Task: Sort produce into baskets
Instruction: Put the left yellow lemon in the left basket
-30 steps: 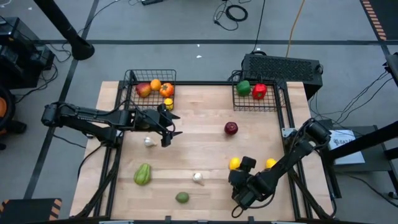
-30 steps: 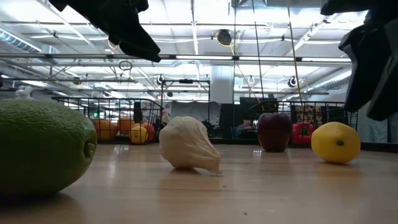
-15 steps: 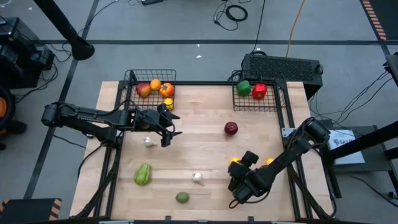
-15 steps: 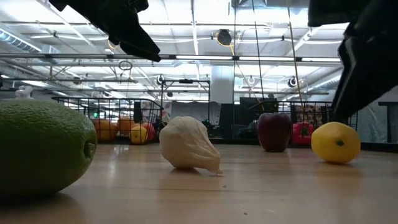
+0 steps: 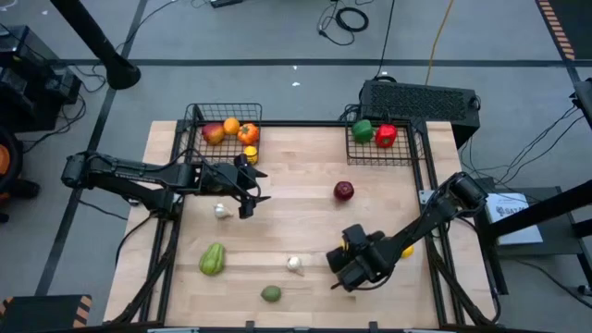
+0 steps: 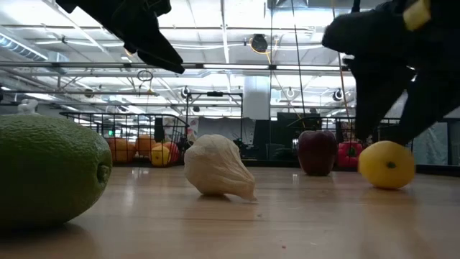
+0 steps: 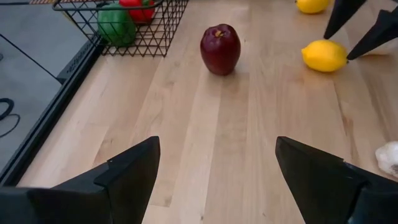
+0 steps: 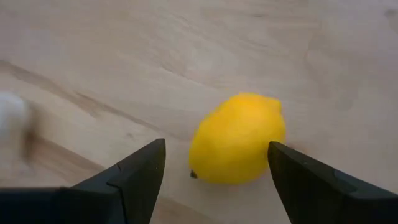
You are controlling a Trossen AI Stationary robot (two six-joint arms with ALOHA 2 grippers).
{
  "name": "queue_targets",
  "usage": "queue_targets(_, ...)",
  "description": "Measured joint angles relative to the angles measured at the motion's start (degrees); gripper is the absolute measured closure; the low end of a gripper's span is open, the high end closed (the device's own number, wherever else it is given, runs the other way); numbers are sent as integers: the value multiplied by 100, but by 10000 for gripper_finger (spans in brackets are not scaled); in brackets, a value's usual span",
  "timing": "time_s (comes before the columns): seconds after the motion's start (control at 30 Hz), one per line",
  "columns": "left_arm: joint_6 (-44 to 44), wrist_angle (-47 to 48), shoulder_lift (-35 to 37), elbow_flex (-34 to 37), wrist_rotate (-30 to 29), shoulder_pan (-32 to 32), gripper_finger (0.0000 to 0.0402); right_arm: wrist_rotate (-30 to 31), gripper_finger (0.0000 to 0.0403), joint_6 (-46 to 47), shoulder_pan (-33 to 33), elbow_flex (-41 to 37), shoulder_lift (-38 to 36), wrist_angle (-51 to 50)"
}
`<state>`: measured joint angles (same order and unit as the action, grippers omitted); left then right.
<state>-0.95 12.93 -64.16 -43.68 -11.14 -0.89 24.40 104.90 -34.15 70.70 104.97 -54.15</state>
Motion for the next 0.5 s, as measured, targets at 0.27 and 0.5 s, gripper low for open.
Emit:
queue_targets(0.27, -109, 13, 0, 0, 0, 0, 75, 229, 128, 973, 68, 0, -2, -9)
queue_targets(0.5, -144, 15, 0, 0, 0, 0, 75, 359, 128, 1132, 234, 0, 98, 148)
